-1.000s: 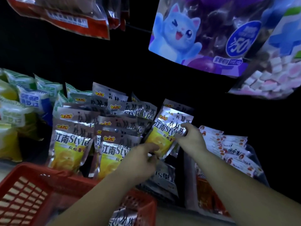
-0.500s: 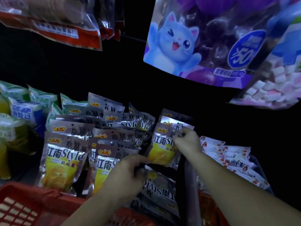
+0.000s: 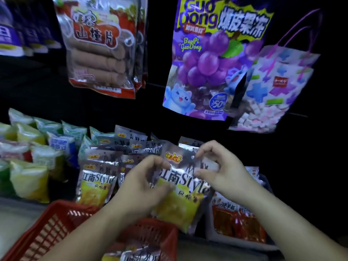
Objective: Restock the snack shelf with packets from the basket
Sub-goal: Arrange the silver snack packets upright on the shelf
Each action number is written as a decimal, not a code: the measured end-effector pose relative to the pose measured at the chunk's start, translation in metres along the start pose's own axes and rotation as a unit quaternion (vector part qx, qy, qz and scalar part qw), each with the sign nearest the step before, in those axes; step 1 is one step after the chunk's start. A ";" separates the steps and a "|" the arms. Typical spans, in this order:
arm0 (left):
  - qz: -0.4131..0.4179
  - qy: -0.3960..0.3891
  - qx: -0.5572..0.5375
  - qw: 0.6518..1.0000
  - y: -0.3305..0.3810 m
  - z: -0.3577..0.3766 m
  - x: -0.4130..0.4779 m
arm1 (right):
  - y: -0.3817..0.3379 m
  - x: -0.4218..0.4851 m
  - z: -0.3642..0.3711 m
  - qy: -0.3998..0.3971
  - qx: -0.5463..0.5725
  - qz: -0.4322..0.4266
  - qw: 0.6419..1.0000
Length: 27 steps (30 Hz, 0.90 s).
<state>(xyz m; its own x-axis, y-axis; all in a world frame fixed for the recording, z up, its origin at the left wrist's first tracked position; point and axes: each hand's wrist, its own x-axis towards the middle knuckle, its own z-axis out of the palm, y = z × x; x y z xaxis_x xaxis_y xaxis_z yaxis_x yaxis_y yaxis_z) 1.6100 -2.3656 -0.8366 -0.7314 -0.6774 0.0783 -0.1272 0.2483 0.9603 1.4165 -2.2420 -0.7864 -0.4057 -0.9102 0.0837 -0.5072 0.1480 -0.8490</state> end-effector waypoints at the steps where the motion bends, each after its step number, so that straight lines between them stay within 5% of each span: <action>1: -0.016 0.012 -0.030 0.999 0.008 -0.001 -0.009 | -0.006 -0.008 0.004 0.002 0.006 -0.001 1.000; 5: -0.060 0.080 -0.112 0.989 0.019 -0.004 -0.043 | -0.021 -0.042 0.024 0.090 0.095 0.032 0.991; 11: -0.058 0.145 -0.149 0.976 0.028 -0.011 -0.049 | -0.015 -0.063 0.062 -0.011 0.241 0.077 0.967; 20: -0.040 0.061 -0.083 0.994 0.022 -0.016 -0.052 | -0.007 -0.046 0.066 0.072 0.198 0.034 0.977; 27: -0.037 0.130 -0.115 0.984 0.015 -0.016 -0.053 | -0.004 -0.051 0.075 0.044 0.240 0.032 0.969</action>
<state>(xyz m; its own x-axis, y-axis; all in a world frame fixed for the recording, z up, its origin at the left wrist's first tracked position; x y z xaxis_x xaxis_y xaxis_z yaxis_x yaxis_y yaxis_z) 1.6578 -2.3371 -0.8218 -0.5257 -0.8496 0.0430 0.0035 0.0483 0.9988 1.4960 -2.2248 -0.8263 -0.4982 -0.8657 0.0486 -0.0754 -0.0126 -0.9971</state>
